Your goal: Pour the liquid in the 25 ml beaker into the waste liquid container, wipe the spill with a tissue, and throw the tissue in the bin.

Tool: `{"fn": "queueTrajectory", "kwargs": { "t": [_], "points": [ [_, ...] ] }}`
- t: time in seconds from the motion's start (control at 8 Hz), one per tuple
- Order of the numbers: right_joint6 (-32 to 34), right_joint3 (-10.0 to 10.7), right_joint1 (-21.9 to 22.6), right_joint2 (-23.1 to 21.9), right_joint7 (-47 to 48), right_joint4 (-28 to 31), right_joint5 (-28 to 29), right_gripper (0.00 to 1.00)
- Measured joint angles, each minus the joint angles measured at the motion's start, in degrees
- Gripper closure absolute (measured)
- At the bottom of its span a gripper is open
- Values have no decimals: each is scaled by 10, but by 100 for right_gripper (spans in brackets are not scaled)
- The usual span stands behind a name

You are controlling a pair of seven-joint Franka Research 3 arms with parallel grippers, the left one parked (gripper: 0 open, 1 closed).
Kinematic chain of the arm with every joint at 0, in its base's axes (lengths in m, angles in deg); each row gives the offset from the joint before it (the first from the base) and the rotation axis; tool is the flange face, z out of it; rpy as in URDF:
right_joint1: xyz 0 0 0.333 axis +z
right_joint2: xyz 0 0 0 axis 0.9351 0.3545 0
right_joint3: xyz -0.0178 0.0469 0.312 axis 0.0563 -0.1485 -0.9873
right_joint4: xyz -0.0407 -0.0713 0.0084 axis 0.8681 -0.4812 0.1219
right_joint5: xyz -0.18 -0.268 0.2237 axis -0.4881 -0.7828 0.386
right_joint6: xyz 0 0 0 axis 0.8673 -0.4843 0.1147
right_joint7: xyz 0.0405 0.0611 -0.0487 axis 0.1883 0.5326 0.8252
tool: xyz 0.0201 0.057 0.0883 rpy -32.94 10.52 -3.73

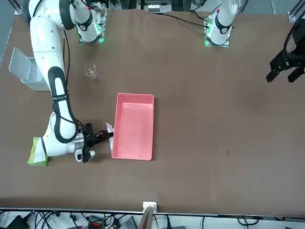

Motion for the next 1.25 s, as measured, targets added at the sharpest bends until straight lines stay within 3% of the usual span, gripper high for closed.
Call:
{"fn": "queueTrajectory", "kwargs": {
  "t": [1.25],
  "points": [
    [-17, 0, 4, 20, -13, -3, 0, 96]
  ]
}}
